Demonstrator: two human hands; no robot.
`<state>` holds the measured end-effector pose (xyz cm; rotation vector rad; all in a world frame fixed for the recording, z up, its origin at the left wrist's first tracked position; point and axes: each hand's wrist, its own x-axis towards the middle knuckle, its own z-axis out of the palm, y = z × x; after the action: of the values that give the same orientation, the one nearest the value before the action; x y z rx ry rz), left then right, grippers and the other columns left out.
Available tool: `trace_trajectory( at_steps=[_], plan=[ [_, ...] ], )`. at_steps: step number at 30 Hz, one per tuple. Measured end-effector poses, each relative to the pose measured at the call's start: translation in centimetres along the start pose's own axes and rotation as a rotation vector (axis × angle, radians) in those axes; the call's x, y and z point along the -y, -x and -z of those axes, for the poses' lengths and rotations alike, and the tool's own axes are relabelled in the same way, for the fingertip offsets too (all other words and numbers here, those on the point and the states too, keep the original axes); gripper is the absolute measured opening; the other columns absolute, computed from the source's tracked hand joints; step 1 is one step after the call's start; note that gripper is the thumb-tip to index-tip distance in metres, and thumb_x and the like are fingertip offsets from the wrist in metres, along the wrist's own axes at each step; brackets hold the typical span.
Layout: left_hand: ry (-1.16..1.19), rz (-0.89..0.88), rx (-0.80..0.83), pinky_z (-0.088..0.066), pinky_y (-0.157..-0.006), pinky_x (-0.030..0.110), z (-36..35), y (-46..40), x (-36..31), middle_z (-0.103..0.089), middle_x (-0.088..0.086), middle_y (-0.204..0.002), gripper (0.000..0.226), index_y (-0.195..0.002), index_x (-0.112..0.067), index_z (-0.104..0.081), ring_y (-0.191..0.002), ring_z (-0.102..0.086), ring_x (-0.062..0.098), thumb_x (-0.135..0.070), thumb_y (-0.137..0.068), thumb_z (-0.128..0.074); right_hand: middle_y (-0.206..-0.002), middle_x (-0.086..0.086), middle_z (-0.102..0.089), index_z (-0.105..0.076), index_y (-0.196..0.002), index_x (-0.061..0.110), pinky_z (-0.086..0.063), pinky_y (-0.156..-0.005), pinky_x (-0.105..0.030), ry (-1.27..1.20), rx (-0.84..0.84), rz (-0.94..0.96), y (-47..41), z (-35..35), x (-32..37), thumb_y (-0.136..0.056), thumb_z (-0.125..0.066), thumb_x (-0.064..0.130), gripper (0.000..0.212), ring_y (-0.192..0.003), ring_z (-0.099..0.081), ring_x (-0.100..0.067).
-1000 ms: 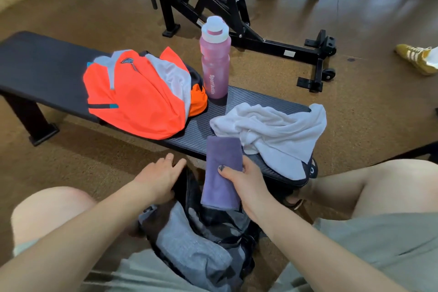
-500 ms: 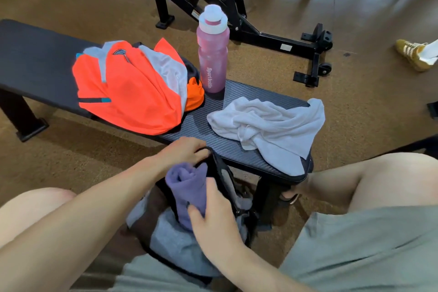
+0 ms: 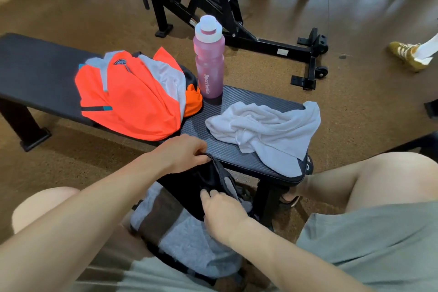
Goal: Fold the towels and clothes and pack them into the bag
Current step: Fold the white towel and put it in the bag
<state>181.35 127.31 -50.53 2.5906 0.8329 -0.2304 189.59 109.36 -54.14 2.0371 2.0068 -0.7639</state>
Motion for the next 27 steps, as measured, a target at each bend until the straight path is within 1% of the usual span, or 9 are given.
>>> trace_trajectory(
  at_steps=[2, 4, 10, 15, 17, 20, 24, 26, 27],
  plan=[
    [-0.081, 0.0, 0.007, -0.037, -0.058, 0.035, 0.1, 0.1, -0.3, -0.054, -0.004, -0.068, 0.033, -0.071, -0.022, -0.045, -0.071, -0.054, 0.021, -0.045, -0.09, -0.058, -0.118, -0.016, -0.06, -0.05, -0.125, 0.006, -0.05, -0.077, -0.042, -0.112, -0.066, 0.062, 1.0, 1.5, -0.8, -0.096, -0.056, 0.009, 0.03, -0.109, -0.062, -0.036],
    [-0.143, -0.009, -0.007, -0.036, -0.058, 0.035, 0.0, 0.2, -0.5, -0.055, -0.003, -0.072, 0.029, -0.074, -0.021, -0.046, -0.074, -0.056, 0.023, -0.043, -0.091, -0.056, -0.108, -0.011, -0.064, -0.055, -0.115, 0.011, -0.052, -0.074, -0.042, -0.189, -0.13, 0.088, 2.2, 3.2, -1.9, -0.096, -0.052, 0.015, 0.019, -0.101, -0.063, -0.036],
    [-0.251, -0.022, 0.086, -0.034, -0.064, 0.034, 0.0, -0.5, -1.3, -0.063, 0.001, -0.092, 0.019, -0.086, -0.028, -0.042, -0.09, -0.061, 0.027, -0.04, -0.088, -0.057, -0.1, -0.002, -0.069, -0.063, -0.11, 0.019, -0.05, -0.084, -0.041, -0.4, -0.369, -0.072, 4.3, 8.7, -7.4, -0.096, -0.05, 0.023, 0.019, -0.096, -0.061, -0.028],
    [-0.061, -0.024, 0.291, -0.045, -0.069, 0.034, 1.2, -1.6, -2.5, -0.054, -0.008, -0.082, 0.032, -0.082, -0.029, -0.04, -0.082, -0.054, 0.022, -0.039, -0.068, -0.067, -0.114, -0.004, -0.06, -0.055, -0.12, 0.015, -0.05, -0.081, -0.043, -0.359, -0.558, -0.254, 2.7, 9.5, -13.9, -0.097, -0.056, 0.021, 0.024, -0.1, -0.059, -0.027],
    [0.038, -0.044, 0.223, -0.045, -0.069, 0.034, 1.9, -2.2, -3.8, -0.057, -0.005, -0.083, 0.029, -0.085, -0.024, -0.047, -0.08, -0.053, 0.021, -0.035, -0.072, -0.07, -0.122, -0.006, -0.054, -0.051, -0.13, 0.015, -0.051, -0.077, -0.043, -0.3, -0.561, -0.279, 2.0, 9.3, -15.7, -0.096, -0.056, 0.019, 0.034, -0.103, -0.059, -0.03],
    [0.085, -0.083, -0.04, -0.047, -0.072, 0.035, 2.0, -3.2, -5.8, -0.057, -0.008, -0.086, 0.022, -0.09, -0.024, -0.047, -0.084, -0.055, 0.02, -0.038, -0.084, -0.063, -0.13, -0.008, -0.05, -0.048, -0.141, 0.016, -0.054, -0.075, -0.045, -0.258, -0.555, -0.224, 1.1, 9.0, -16.7, -0.095, -0.059, 0.019, 0.048, -0.106, -0.058, -0.031],
    [0.07, -0.068, -0.245, -0.052, -0.078, 0.043, 0.9, -5.0, -8.2, -0.052, -0.006, -0.12, 0.033, -0.122, -0.028, -0.047, -0.1, -0.057, 0.02, -0.034, -0.091, -0.056, -0.119, -0.008, -0.053, -0.058, -0.117, 0.01, -0.049, -0.072, -0.041, -0.201, -0.487, -0.203, -0.3, 9.0, -16.7, -0.097, -0.058, 0.022, 0.023, -0.105, -0.055, -0.03],
    [0.066, -0.052, -0.267, -0.051, -0.084, 0.043, 0.4, -5.9, -8.7, -0.051, -0.003, -0.134, 0.047, -0.138, -0.025, -0.047, -0.112, -0.055, 0.022, -0.029, -0.092, -0.058, -0.107, -0.008, -0.054, -0.051, -0.099, 0.012, -0.039, -0.066, -0.038, -0.22, -0.499, -0.207, -0.6, 9.3, -16.5, -0.099, -0.051, 0.015, 0.004, -0.097, -0.054, -0.03],
    [0.05, -0.067, -0.281, -0.049, -0.089, 0.042, 0.1, -6.4, -8.7, -0.053, -0.001, -0.136, 0.049, -0.14, -0.024, -0.05, -0.117, -0.052, 0.024, -0.028, -0.092, -0.06, -0.099, -0.006, -0.052, -0.046, -0.093, 0.015, -0.036, -0.065, -0.038, -0.238, -0.532, -0.188, -0.5, 9.5, -16.3, -0.098, -0.048, 0.013, 0.006, -0.09, -0.053, -0.029]
  ],
)
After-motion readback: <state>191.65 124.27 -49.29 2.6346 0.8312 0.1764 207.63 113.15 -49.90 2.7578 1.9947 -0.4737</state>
